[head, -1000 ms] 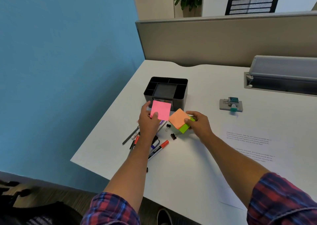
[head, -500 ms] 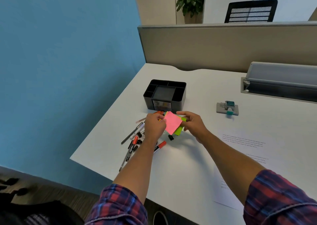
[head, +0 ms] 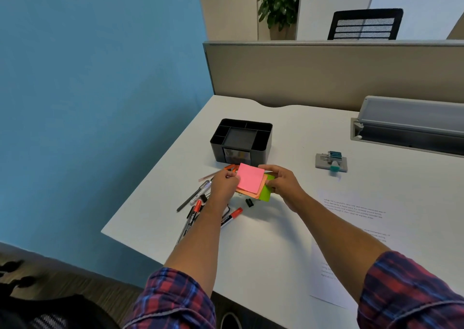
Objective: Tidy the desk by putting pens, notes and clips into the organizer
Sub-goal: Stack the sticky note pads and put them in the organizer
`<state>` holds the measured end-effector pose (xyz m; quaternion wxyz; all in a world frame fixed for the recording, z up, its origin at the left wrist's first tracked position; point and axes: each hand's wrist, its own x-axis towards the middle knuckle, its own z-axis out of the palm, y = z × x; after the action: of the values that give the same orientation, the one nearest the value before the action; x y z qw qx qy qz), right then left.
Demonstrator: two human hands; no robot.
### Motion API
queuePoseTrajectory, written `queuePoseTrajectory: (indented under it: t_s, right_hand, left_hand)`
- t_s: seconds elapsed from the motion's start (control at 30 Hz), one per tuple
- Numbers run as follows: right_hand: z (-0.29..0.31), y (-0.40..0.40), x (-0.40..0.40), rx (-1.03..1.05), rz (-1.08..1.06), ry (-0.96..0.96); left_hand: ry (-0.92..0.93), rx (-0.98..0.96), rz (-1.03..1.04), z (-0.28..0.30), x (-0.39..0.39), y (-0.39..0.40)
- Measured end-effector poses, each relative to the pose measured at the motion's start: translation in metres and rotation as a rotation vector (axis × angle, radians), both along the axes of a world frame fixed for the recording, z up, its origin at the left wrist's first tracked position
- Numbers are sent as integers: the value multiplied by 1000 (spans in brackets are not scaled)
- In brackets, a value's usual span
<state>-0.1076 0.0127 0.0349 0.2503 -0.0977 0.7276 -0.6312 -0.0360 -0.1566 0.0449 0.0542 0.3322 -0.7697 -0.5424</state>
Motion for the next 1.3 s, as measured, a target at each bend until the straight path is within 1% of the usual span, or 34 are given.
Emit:
queuePoseTrajectory:
  t_s: [0.1, 0.17, 0.2, 0.27, 0.37, 0.53, 0.63, 0.73, 0.83, 0.9, 0.97, 1.03, 1.17, 1.3]
  right_hand:
    - [3, -2, 2, -43, -18, -21]
    - [5, -3, 3, -23, -17, -6]
    - [7, -4, 4, 0, -33, 20]
    - [9, -7, 5, 76, -98, 136]
    - [15, -10, 5, 172, -148, 304]
    - [22, -12, 6, 215, -144, 415]
    - [24, -15, 3, 229, -123, 374]
    - [23, -11, 2, 224, -27, 312]
    - [24, -8, 5, 217, 56, 300]
    - [22, -9, 6, 240, 79, 282]
    - [22, -10, 7, 285, 70, 280]
    - [21, -9, 7, 284, 48, 298]
    - [29, -8, 8, 290, -47, 321]
    - [33, -8, 9, 247, -117, 316]
  left_hand:
    - [-27, 54, -19, 4, -3, 2]
    - [-61, 108, -18, 8, -6, 4]
    - [-75, 142, -4, 10, -7, 4]
    - [-88, 217, 24, 10, -9, 3]
    - [-45, 292, 18, 9, -7, 0]
    - [-4, 276, 34, 6, -5, -1]
    - [3, 282, 60, 6, -4, 1]
    - [15, 278, 68, 6, -3, 0]
    - [-3, 265, 11, 12, -4, 2]
    - [-8, 291, -38, 15, -6, 5]
    - [2, 293, -72, 18, -6, 9]
    - [32, 253, -82, 18, -6, 11]
    - [88, 176, -43, 16, -3, 10]
    - [85, 135, -24, 12, 2, 6]
